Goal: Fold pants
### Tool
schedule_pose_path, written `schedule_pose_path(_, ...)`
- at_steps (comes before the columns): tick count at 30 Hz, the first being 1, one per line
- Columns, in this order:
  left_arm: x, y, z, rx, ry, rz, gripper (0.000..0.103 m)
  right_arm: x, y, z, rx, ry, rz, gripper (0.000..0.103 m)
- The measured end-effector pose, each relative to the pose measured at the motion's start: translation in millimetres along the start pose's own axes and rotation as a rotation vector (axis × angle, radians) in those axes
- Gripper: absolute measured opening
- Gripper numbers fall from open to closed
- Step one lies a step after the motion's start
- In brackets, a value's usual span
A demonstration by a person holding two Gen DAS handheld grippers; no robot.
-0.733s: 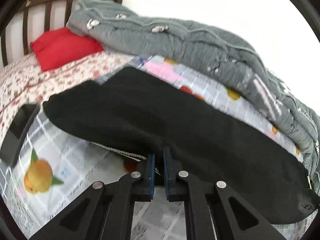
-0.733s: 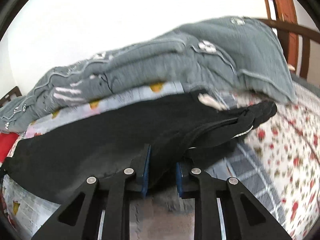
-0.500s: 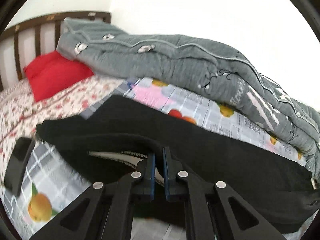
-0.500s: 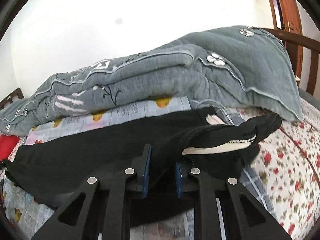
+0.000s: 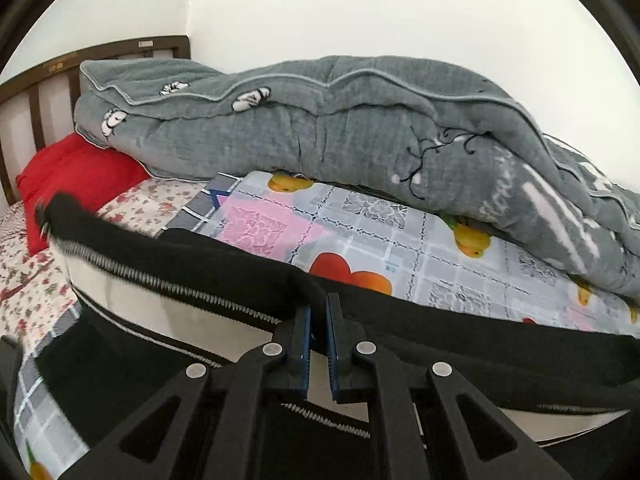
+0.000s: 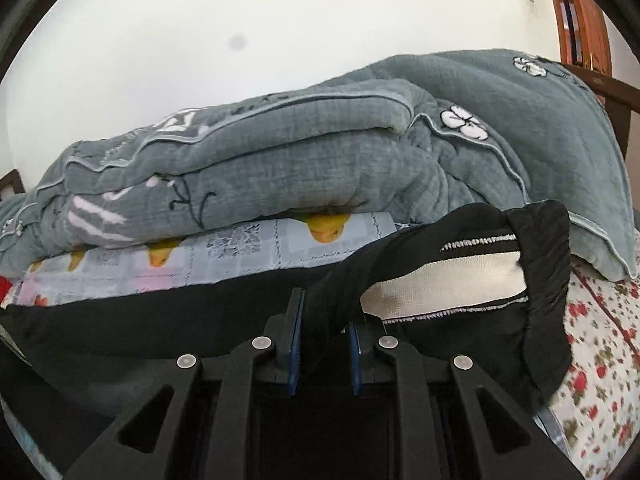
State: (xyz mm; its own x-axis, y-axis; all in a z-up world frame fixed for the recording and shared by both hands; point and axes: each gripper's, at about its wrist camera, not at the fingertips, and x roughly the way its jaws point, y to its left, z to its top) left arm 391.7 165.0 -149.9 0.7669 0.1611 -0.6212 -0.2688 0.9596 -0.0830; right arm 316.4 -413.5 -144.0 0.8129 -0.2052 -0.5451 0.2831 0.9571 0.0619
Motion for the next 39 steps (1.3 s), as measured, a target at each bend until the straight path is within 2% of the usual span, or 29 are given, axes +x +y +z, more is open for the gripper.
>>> schedule_pose_path(3,10.2,-2.1,-0.4,0.006,0.000,0.003,0.009,16.2,4.5,1.8,-0.008,0.010,-0.026,0.019)
schedule_pose_path(5,16.5,-2.8,-2.6,0.008,0.023,0.005,0.013,24.1,5.9,0.6,-0.004,0.021,-0.031,0.023)
schedule_pose_path(6,18.4,-3.2,-3.0,0.010,0.035,0.007,0.022,26.3,6.4,-1.1,-0.002,0.031,-0.027,0.024)
schedule_pose_path(7,17.7,-3.0,-4.0,0.013,0.038,0.032,0.028,26.2,6.7,-2.2,-0.001,0.038,-0.019,0.031)
schedule_pose_path(9,9.6,-1.2,-5.8,0.012,0.013,0.058,0.048,18.4,7.2,-5.9,-0.001,0.032,-0.013,0.043)
schedule_pose_path(11,-4.5,3.6,-8.2,0.010,-0.008,0.039,0.057,2.8,7.1,-11.9,-0.013,0.009,-0.018,0.054)
schedule_pose_path(13,-16.5,8.8,-13.1,0.001,-0.010,0.038,0.063,-14.2,5.8,-21.6,-0.031,0.030,-0.011,0.056)
schedule_pose_path(18,-50.8,28.9,-43.3,-0.017,0.055,0.008,0.064,-48.6,-8.3,-57.6,-0.043,0.111,0.003,0.061)
schedule_pose_path(23,-79.6,58.5,-83.4,-0.061,0.137,-0.031,0.064,-75.5,-41.1,-102.2,0.033,0.193,0.035,0.062)
schedule_pose_path(25,-85.5,71.9,-99.9,-0.107,0.181,-0.065,0.064,-77.4,-51.9,-117.2,0.074,0.235,0.058,0.062)
schedule_pose_path(27,-87.8,83.6,-114.1,-0.159,0.215,-0.120,0.064,-78.8,-56.7,-126.0,0.094,0.238,0.080,0.062)
schedule_pose_path(33,-78.7,85.4,-114.7,-0.201,0.234,-0.165,0.064,-64.0,-57.5,-119.7,0.144,0.263,0.101,0.062)
schedule_pose_path(39,-46.9,83.1,-94.5,-0.269,0.263,-0.142,0.058,-22.7,-56.7,-98.7,0.207,0.301,0.093,0.061)
